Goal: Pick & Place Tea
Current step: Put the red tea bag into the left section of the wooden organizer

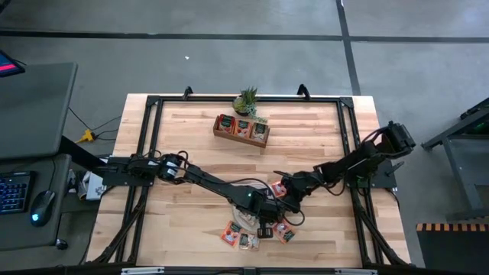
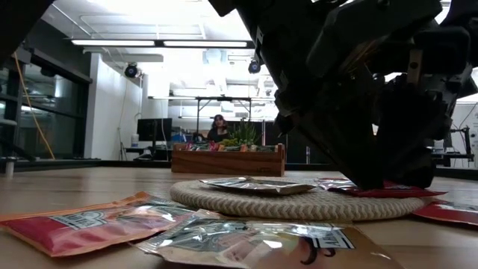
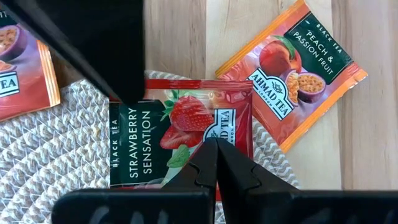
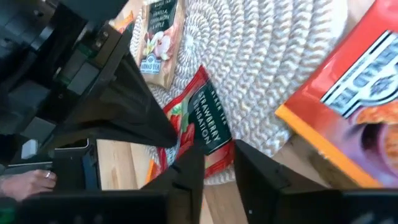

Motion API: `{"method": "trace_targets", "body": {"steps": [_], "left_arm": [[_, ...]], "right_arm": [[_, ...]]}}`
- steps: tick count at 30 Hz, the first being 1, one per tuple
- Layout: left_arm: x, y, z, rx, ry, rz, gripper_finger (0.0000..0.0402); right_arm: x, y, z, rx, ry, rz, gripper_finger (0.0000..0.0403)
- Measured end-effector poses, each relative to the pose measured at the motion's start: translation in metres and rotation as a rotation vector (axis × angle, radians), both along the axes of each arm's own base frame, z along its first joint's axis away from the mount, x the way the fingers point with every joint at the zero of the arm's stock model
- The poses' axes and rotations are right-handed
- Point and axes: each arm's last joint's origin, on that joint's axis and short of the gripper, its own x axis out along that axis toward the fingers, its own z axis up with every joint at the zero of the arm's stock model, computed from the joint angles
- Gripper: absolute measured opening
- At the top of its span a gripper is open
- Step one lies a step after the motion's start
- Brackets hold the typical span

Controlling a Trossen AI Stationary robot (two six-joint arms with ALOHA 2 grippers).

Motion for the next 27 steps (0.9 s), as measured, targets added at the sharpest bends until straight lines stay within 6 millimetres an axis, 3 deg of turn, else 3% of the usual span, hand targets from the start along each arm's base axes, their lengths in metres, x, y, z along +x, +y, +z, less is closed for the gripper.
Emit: {"method": "trace_targets", "body": {"steps": [6, 27], "left_arm": [[0.0001, 0.0001, 0.0001, 0.005, -0.002, -0.001, 0.0], [0.0001, 0.0002, 0.0001, 0.013, -0.005, 0.004, 0.0]], "right_arm": [[0.0042, -0.0009, 0.003, -0.011, -0.023, 0.028, 0.0006], [0.0042, 0.0004, 0.0092, 0.039, -0.032, 0.045, 0.0001]]}}
